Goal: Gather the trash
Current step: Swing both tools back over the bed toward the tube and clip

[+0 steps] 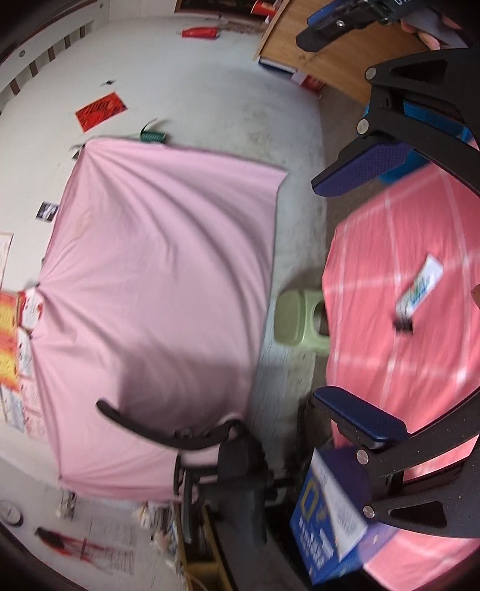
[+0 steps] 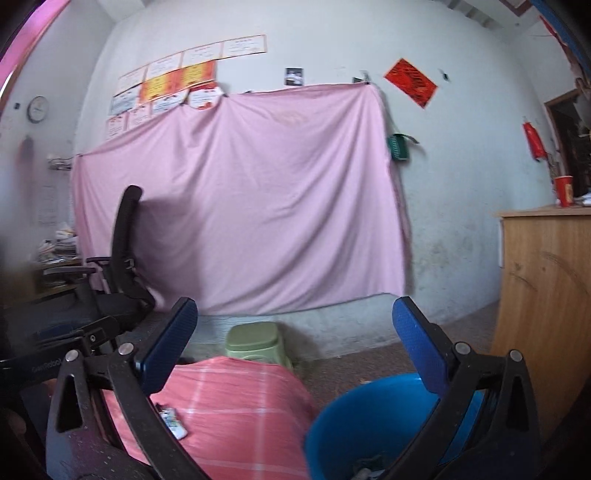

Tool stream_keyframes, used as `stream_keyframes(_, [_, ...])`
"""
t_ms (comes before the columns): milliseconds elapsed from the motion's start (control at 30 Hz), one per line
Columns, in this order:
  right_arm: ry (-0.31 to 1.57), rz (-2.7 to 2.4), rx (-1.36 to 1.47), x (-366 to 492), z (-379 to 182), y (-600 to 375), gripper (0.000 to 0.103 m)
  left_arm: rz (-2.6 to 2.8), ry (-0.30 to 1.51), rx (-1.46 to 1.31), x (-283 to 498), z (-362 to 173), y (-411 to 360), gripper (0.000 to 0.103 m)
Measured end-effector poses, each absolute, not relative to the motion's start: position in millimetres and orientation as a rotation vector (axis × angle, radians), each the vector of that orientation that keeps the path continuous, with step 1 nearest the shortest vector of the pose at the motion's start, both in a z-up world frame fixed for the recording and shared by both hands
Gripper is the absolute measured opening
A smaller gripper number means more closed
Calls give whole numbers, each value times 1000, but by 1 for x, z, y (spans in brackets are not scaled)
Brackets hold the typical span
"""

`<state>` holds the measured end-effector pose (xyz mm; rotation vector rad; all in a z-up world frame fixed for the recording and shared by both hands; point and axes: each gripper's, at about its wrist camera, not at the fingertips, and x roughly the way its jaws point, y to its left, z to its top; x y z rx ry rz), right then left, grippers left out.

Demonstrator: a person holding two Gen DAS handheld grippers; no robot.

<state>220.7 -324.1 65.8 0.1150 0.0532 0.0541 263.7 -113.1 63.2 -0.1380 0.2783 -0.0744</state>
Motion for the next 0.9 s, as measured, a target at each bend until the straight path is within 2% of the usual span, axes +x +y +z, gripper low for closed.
stream_keyframes(333, [82,222,145,229,62,-282,103,79,191,-114,237,44,-61,101])
stream_keyframes(600, [166,274,54,243,45,-253,103,90,210,-121,238,21,-42,101])
stream_keyframes(900, [404,229,-71,278,15,-233,103,30,286,-129,253,10,-34,101])
